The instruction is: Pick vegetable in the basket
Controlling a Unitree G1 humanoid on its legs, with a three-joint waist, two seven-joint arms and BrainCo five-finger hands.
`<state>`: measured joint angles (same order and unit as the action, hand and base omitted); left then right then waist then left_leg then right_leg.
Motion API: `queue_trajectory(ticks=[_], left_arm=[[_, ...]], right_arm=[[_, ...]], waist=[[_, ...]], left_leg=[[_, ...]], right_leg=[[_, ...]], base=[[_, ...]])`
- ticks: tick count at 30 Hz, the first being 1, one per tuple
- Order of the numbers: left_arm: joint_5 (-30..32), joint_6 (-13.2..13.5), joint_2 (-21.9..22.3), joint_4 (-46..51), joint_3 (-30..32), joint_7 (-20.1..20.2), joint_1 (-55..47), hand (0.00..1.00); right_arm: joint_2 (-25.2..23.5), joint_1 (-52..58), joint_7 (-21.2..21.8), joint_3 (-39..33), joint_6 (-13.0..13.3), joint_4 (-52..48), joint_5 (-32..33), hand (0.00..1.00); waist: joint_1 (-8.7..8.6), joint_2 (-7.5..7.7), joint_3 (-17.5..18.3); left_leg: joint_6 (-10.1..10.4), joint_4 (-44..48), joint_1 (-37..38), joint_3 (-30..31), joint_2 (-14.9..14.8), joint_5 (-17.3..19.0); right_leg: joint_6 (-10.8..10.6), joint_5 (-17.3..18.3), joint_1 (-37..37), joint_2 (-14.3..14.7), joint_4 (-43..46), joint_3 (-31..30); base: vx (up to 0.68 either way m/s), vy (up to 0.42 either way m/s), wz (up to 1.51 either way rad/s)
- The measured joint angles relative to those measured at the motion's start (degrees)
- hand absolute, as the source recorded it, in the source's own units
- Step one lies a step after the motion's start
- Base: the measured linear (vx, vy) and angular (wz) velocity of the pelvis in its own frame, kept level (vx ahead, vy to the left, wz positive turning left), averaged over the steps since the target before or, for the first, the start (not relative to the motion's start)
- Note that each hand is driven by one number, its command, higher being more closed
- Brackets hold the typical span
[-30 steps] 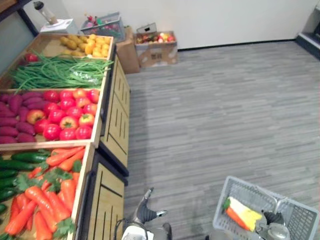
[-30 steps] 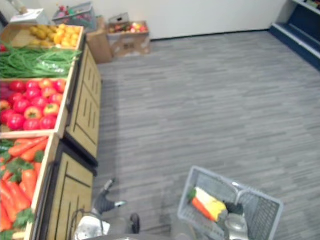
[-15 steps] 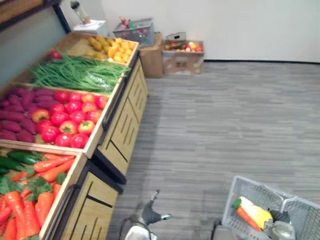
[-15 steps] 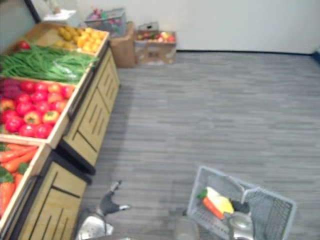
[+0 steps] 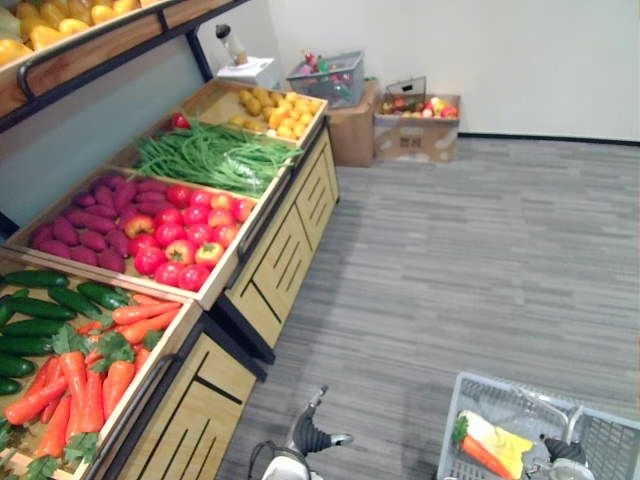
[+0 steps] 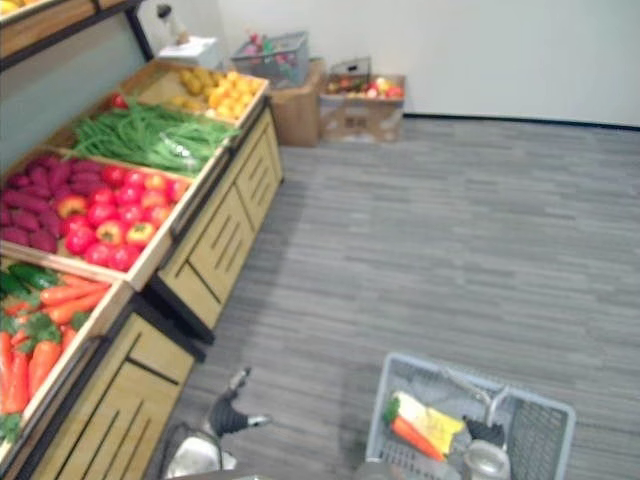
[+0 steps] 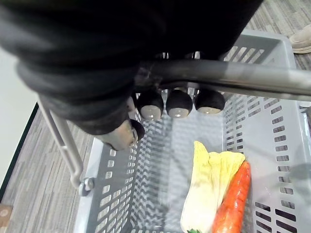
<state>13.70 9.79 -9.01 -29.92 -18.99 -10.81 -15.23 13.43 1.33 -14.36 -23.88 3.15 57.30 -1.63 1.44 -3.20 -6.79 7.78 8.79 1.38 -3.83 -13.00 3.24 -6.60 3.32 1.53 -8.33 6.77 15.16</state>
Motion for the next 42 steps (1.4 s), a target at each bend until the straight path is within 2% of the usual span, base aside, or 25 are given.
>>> queue_trajectory(ticks=[2, 7, 10, 14, 16, 17, 18, 19, 23, 34, 42], left_arm=[[0.1, -0.2, 0.0, -2.2, 1.7, -0.1, 0.6, 0.00], [2.5, -1.5, -0.4, -11.9, 8.4, -0.6, 2.1, 0.00], [4.8, -1.7, -0.9, -19.4, 11.5, -1.3, 3.9, 0.00], [6.7, -3.3, -2.4, -27.9, 15.4, -1.3, 5.3, 0.00], [8.0, -4.7, -2.9, -30.6, 17.3, -0.5, 6.1, 0.00], [8.9, -5.6, -3.0, -31.4, 17.6, 0.3, 6.1, 0.00], [10.0, -5.9, -2.7, -31.7, 17.8, 0.9, 6.1, 0.00], [10.2, -6.1, -2.5, -31.7, 17.8, 1.3, 6.1, 0.00], [11.1, -6.3, -1.7, -33.3, 20.1, 2.3, 6.6, 0.00], [8.8, -7.0, 1.7, -35.7, 27.8, 1.1, 6.6, 0.00], [4.8, -7.4, 2.5, -36.5, 28.1, 0.9, 6.6, 0.00]], right_arm=[[-0.2, -0.5, 0.0, 0.0, 0.0, 0.2, 0.5, 1.00], [-0.8, -1.0, 1.0, -0.2, 0.0, 2.1, 0.8, 1.00], [-1.3, -0.4, 1.2, -0.5, 0.1, 2.2, 2.4, 1.00], [-2.3, 0.2, 2.6, -0.5, 0.2, 2.9, 2.9, 1.00], [-2.5, 1.0, 3.5, -0.6, 0.4, 4.3, 2.9, 1.00], [-2.9, 1.3, 3.8, -1.1, 0.6, 4.5, 2.9, 1.00], [-3.1, 1.7, 4.2, -1.8, 0.6, 5.0, 2.8, 1.00], [-3.2, 1.7, 4.7, -2.2, 0.6, 5.5, 2.7, 1.00], [-3.2, 2.1, 5.3, -2.9, 0.6, 6.7, 1.7, 1.00], [-5.5, 2.3, 5.4, -5.5, 0.6, 10.2, 1.7, 1.00], [-5.7, 2.8, 5.6, -5.5, 0.6, 11.1, 2.6, 1.00]], waist=[[0.12, -0.49, 0.0], [0.02, -0.05, -0.3], [-0.22, -0.31, 0.0], [-1.46, 0.86, 0.6], [-1.52, 1.56, 1.1], [-1.52, 1.21, 1.5], [-1.58, 1.93, 1.8], [-1.60, 1.45, 2.2], [-1.72, 1.61, 2.2], [-1.84, 1.82, 2.2], [-2.13, 1.84, 2.2]], left_leg=[[0.5, 0.2, -0.1, -0.3, 0.4, 1.4], [0.5, 0.4, 3.1, -4.3, 1.8, 6.4], [0.4, -0.4, 4.4, -6.7, 2.9, 9.1], [0.2, -1.9, 5.8, -8.2, 4.6, 9.0], [0.2, -2.5, 6.4, -8.4, 4.8, 9.0], [0.2, -2.8, 7.0, -8.4, 4.7, 9.0], [0.2, -3.0, 7.0, -8.4, 4.7, 9.0], [0.2, -3.2, 7.2, -8.4, 4.7, 9.0], [0.2, -3.9, 8.0, -8.3, 4.7, 9.0], [0.2, -4.8, 9.0, -8.2, 4.8, 9.0], [0.2, -4.8, 9.0, -8.1, 4.5, 9.0]], right_leg=[[-0.5, -1.5, -0.1, -0.1, -1.5, -0.7], [-2.3, -4.0, -1.2, -1.0, -4.3, -5.3], [-3.4, -5.7, -1.2, -1.5, -6.6, -7.9], [-4.2, -7.3, -1.9, -2.9, -9.0, -9.2], [-4.3, -7.3, -2.3, -2.9, -9.4, -9.4], [-4.4, -7.4, -3.0, -2.8, -10.0, -9.2], [-4.5, -7.5, -3.1, -2.8, -10.3, -9.1], [-4.4, -7.9, -3.3, -2.7, -10.6, -9.0], [-4.5, -8.0, -4.8, -2.6, -12.3, -8.4], [-4.5, -8.2, -5.8, -2.6, -12.9, -7.6], [-4.5, -8.2, -5.8, -2.3, -13.1, -7.6]], base=[[0.05, 0.128, -0.18], [0.03, 0.186, -0.42], [0.00, 0.150, -0.50], [0.00, 0.086, -0.20], [0.04, 0.034, -0.08], [0.06, 0.010, 0.01], [0.07, 0.010, 0.01], [0.07, 0.011, 0.01], [0.05, 0.008, 0.03], [0.02, 0.003, 0.01], [-0.01, -0.001, 0.00]])
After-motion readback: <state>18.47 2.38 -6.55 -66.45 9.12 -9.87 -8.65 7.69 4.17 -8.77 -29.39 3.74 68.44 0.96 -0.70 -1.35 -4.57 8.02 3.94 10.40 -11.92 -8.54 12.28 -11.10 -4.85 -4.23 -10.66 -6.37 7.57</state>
